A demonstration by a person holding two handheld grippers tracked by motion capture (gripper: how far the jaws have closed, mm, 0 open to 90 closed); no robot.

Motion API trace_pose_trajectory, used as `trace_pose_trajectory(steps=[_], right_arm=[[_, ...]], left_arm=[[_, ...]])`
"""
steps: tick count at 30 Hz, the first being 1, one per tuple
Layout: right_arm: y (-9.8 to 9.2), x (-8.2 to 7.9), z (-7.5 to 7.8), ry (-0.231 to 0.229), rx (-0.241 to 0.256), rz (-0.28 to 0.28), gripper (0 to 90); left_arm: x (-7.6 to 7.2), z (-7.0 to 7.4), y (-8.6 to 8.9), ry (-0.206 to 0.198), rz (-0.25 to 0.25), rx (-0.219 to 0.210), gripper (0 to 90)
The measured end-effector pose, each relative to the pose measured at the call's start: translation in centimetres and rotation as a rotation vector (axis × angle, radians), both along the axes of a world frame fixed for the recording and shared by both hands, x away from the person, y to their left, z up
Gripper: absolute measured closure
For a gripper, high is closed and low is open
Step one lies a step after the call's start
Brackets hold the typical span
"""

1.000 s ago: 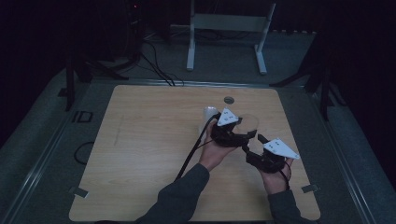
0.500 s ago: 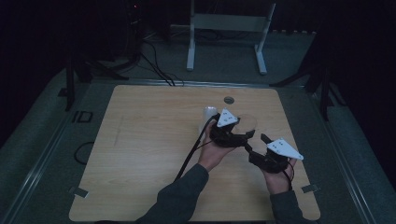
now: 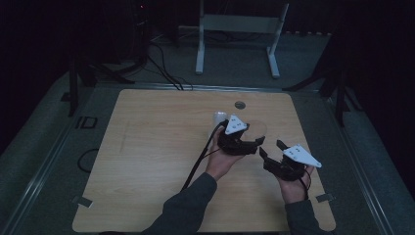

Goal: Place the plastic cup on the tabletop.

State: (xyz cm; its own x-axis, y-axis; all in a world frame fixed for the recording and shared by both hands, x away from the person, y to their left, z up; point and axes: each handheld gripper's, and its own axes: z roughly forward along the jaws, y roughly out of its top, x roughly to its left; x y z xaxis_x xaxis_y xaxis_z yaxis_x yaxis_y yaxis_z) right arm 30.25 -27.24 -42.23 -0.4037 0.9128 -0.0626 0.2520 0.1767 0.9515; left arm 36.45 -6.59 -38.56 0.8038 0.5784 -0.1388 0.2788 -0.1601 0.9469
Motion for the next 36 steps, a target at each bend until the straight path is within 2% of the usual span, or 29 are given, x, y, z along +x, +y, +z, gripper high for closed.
trace_pose_trajectory(steps=[6, 21, 36], right_arm=[[0.0, 0.0, -0.1, 0.005, -0.002, -0.006, 29.7], [-0.2, 0.1, -0.1, 0.005, 0.000, -0.012, 29.8], [-0.2, 0.2, 0.1, 0.006, 0.003, -0.014, 29.8]], left_arm=[[-0.3, -0.1, 0.5, -0.013, -0.001, 0.012, 29.5], [-0.7, -0.6, 1.5, -0.018, -0.005, 0.005, 29.7], [-1.0, -1.3, 1.9, -0.034, -0.010, 0.019, 29.8]])
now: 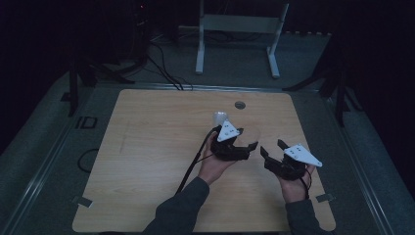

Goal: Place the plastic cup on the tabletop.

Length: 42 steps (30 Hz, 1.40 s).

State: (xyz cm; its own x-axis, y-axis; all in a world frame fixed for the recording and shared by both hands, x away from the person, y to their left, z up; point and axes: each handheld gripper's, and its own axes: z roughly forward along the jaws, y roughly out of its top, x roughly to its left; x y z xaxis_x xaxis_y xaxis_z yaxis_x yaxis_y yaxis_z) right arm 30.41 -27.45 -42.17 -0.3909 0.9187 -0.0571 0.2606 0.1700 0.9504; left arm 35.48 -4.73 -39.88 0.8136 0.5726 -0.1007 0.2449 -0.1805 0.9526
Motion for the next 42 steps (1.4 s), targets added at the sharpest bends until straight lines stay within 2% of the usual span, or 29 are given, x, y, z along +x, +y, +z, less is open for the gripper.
trace_pose_trajectory(steps=[23, 42], right_arm=[[0.0, 0.0, 0.1, -0.004, 0.001, -0.002, 29.9], [0.0, 0.0, 0.1, -0.004, 0.001, -0.001, 29.9]], left_arm=[[-0.5, -1.2, 0.6, 0.008, 0.003, -0.003, 30.0], [-1.0, -2.6, 0.9, 0.004, 0.014, 0.028, 30.0]])
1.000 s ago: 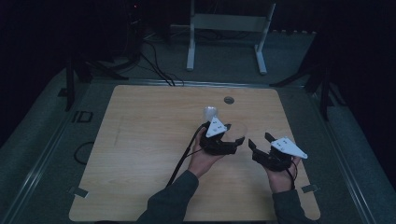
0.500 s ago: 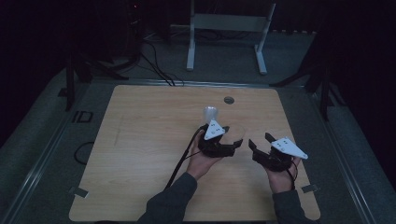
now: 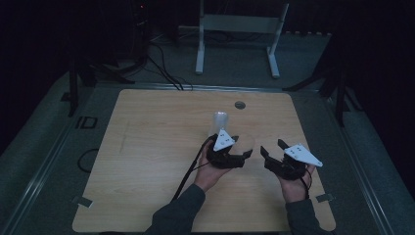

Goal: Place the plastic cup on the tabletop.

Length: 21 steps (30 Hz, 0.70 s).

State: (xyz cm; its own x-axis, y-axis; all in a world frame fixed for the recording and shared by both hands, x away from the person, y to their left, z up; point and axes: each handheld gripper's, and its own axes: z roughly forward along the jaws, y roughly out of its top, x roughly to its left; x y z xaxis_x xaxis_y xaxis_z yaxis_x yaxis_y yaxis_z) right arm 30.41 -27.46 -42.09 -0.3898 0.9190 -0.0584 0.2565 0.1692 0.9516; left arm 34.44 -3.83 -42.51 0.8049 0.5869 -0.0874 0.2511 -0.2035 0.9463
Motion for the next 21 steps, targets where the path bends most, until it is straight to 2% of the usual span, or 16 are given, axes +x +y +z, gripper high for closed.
trace_pose_trajectory(steps=[21], right_arm=[[0.0, 0.0, 0.0, 0.001, -0.003, 0.004, 29.9]], left_arm=[[-0.3, -1.5, 0.2, 0.001, 0.016, 0.021, 30.0]])
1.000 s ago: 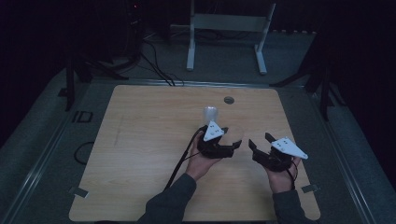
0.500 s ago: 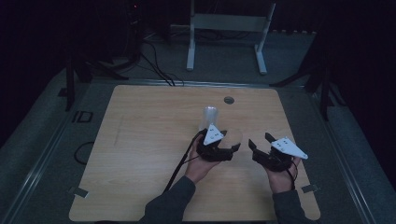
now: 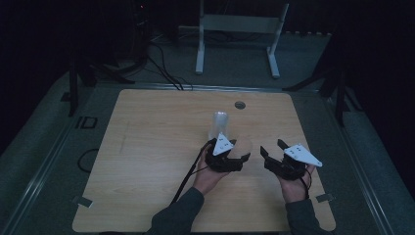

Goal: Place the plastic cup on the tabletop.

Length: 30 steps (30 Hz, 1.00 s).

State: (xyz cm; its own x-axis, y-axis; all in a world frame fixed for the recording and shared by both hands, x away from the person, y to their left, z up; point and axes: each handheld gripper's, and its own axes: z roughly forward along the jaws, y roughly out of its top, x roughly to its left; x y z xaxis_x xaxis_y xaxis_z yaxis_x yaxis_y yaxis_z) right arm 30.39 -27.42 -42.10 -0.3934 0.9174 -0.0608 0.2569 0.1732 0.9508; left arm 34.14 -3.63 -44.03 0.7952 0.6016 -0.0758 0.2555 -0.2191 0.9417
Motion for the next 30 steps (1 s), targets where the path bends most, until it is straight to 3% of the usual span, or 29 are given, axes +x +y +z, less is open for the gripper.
trace_pose_trajectory(steps=[30], right_arm=[[0.3, 0.1, 0.1, -0.001, 0.001, 0.005, 29.9]], left_arm=[[0.0, -1.7, 0.9, 0.008, 0.016, 0.030, 30.0]])
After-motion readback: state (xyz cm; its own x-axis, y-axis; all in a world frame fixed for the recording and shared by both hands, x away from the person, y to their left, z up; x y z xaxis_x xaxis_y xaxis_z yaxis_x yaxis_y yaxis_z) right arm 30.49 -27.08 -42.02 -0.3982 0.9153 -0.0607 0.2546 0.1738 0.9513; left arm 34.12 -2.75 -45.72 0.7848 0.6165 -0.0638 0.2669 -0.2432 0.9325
